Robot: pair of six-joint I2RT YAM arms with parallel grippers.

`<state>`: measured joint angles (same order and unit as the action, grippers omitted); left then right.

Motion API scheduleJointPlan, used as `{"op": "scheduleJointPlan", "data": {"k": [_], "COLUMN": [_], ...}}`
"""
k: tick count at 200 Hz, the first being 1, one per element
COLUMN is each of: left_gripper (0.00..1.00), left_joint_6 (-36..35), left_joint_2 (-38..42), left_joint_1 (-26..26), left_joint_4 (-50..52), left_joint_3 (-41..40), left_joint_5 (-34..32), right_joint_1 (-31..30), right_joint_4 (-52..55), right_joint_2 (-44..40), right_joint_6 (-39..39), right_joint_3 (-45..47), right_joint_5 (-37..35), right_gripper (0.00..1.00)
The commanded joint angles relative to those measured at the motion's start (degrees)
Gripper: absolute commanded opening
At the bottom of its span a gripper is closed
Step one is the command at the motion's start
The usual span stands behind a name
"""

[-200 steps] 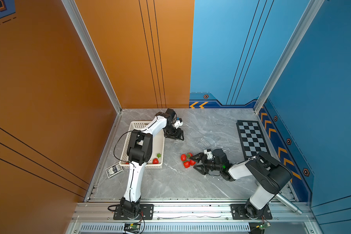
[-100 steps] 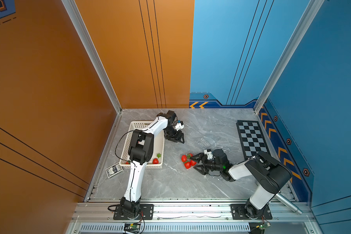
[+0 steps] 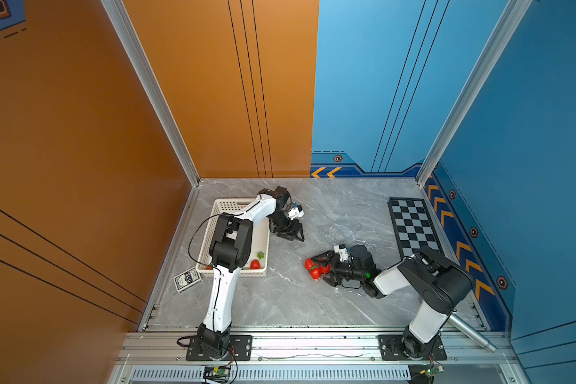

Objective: Pack strawberries into containers
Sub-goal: Close the packing box at the center of the board.

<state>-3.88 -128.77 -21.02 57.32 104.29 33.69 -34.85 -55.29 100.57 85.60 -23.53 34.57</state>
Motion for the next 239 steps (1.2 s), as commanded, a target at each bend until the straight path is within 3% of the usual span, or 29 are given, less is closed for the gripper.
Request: {"op": "scheduleJointPlan", "data": {"k": [1, 76, 170, 239], "left_gripper": [0.59, 0.56, 0.56, 0.55], "left_joint_6": [-1.3, -1.2, -0.3, -0.3], "left_joint_2": [2.9, 5.1, 7.9, 9.4], "left_joint_1": [0.4, 1.0, 0.4, -0.5], "left_joint_4": [1.7, 1.6, -1.0, -1.1], "left_joint_3": [-0.7, -2.7, -7.8, -8.1], "left_joint_5": [1.2, 3.1, 5.1, 6.8], "right_joint_1": [0.2, 0.2, 0.6, 0.6], "right_joint_4": [6.3, 12.7, 47.8, 48.8], "right_joint_2": [3.2, 1.8, -7.6, -6.4], "right_joint_6": [0.1, -2.2, -16.7, -17.6], "right_joint_3": [1.8, 1.2, -7.7, -8.4], "right_joint_5": [-1.5, -3.1, -10.1, -10.5], "right_gripper": [0.82, 0.83, 0.85, 0.86]}}
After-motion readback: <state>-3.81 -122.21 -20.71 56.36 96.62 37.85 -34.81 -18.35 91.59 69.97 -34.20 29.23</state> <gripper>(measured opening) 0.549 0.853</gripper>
